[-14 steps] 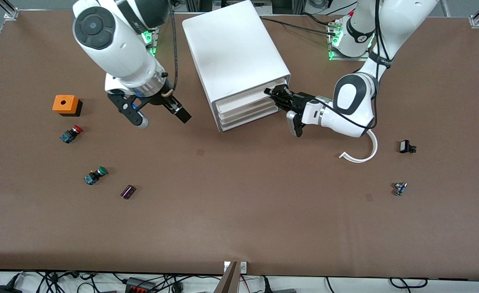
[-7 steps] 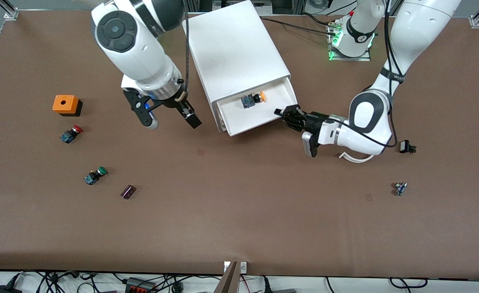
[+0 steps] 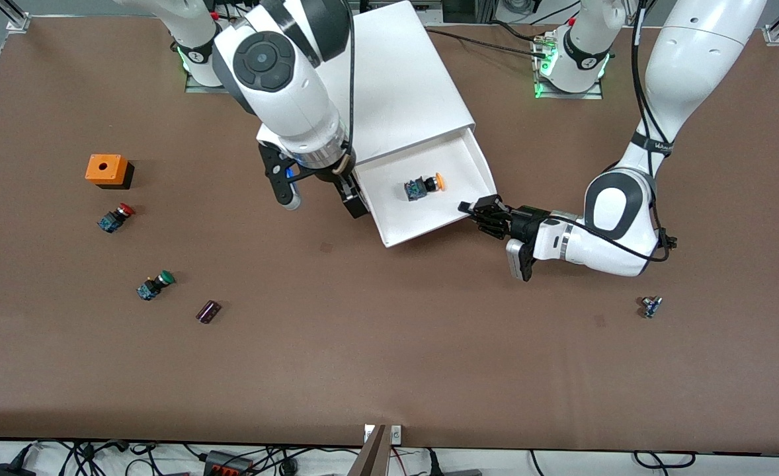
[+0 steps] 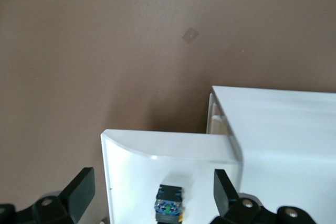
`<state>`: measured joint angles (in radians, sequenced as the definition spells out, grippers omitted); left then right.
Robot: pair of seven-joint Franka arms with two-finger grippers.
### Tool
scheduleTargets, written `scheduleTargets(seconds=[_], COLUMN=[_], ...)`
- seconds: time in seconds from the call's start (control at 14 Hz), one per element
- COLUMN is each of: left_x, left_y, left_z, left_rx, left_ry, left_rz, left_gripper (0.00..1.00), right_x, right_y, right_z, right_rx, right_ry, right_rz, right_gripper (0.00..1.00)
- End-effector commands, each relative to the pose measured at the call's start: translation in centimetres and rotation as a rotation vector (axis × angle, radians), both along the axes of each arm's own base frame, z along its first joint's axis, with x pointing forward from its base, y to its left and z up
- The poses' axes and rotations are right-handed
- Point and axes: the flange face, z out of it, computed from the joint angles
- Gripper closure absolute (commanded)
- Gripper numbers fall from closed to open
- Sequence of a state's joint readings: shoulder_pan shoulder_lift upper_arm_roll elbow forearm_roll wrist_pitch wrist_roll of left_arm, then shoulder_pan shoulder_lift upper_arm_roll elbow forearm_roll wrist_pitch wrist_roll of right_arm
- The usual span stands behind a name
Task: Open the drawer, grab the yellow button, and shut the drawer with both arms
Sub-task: 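Pull the drawer open with the left gripper while the right gripper approaches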
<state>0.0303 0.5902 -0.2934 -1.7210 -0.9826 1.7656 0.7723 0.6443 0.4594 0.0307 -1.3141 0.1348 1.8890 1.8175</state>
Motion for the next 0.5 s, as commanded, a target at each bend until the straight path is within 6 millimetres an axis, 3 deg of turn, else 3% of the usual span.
scheduleTargets(seconds=[0.0, 0.07, 0.14, 0.43], left_x=[1.0, 1.0, 1.0, 1.5], left_y=[0.5, 0.6, 0.6, 1.4], left_z=[-1.2, -1.3, -1.1, 0.9], left_rx=[0.069, 0.073, 0.069, 0.062], left_ry=[-0.035, -0.026, -0.033, 0.04], left_rz=[-0.002, 0.001, -0.003, -0.002], left_gripper=[0.75, 0.29, 0.0, 0.0], right_x=[0.7, 0.7, 0.7, 0.5], right_y=[2.8, 3.8, 4.8, 6.8], right_z=[-0.4, -0.8, -1.3, -3.5], right_rx=[0.023, 0.03, 0.032, 0.039], right_ry=[-0.007, -0.007, -0.009, -0.002], right_rz=[-0.082, -0.1, -0.113, -0.153], right_gripper=[0.0, 0.0, 0.0, 0.0])
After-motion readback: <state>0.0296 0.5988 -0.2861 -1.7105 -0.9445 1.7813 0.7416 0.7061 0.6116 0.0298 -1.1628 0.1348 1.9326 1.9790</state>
